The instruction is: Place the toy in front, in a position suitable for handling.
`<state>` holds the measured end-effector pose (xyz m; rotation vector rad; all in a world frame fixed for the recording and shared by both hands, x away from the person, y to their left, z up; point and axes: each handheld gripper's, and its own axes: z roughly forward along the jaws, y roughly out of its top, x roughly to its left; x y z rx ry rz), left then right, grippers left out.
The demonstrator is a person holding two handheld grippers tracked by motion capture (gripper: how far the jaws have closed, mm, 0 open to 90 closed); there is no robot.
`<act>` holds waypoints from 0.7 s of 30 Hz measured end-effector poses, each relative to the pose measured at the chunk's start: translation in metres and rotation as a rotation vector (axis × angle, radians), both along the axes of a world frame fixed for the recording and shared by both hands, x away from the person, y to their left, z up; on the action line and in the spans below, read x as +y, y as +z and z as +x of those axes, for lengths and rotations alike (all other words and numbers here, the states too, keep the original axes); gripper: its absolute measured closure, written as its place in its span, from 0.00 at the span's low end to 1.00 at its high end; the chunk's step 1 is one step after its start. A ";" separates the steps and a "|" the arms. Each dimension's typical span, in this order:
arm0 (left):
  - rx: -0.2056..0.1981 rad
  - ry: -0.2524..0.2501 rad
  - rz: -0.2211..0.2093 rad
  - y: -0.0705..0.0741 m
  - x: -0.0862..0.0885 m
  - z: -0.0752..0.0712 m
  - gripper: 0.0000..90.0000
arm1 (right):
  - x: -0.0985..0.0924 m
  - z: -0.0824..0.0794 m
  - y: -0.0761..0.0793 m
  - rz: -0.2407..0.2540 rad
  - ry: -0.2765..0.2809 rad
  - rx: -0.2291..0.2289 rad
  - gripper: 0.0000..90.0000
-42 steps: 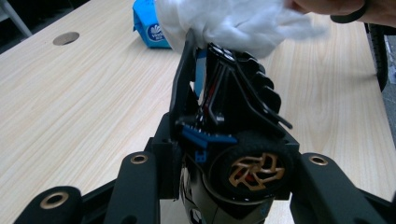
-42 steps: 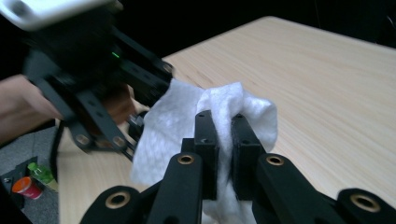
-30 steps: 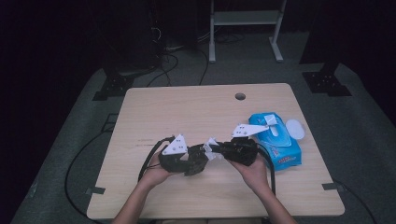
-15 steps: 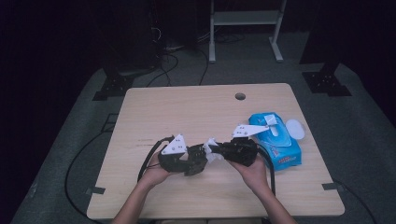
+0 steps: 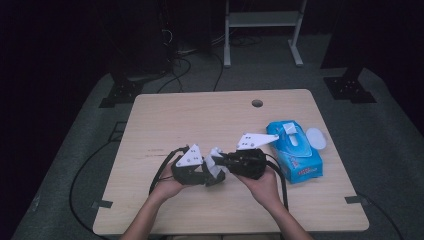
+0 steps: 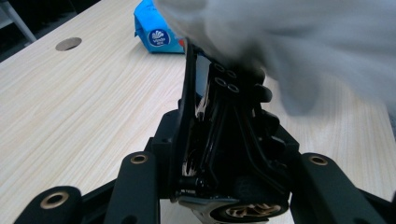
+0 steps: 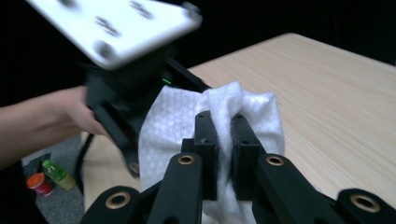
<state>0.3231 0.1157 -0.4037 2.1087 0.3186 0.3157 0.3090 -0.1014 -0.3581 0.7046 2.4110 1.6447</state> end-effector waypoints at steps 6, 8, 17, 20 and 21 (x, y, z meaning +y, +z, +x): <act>0.002 -0.010 -0.003 0.000 -0.002 -0.001 0.64 | 0.013 -0.004 0.001 -0.049 0.020 -0.016 0.92; 0.003 -0.001 -0.008 0.000 -0.001 -0.001 0.64 | 0.004 0.000 0.000 -0.042 -0.009 -0.006 0.92; 0.005 0.000 -0.011 0.000 -0.002 0.001 0.64 | -0.004 -0.001 -0.001 -0.025 -0.024 0.006 0.92; 0.002 -0.001 -0.006 0.000 -0.002 0.000 0.64 | 0.002 -0.003 0.001 -0.026 0.006 0.002 0.92; 0.001 -0.002 -0.005 0.000 -0.002 0.000 0.64 | 0.003 -0.003 0.001 -0.037 0.005 -0.006 0.92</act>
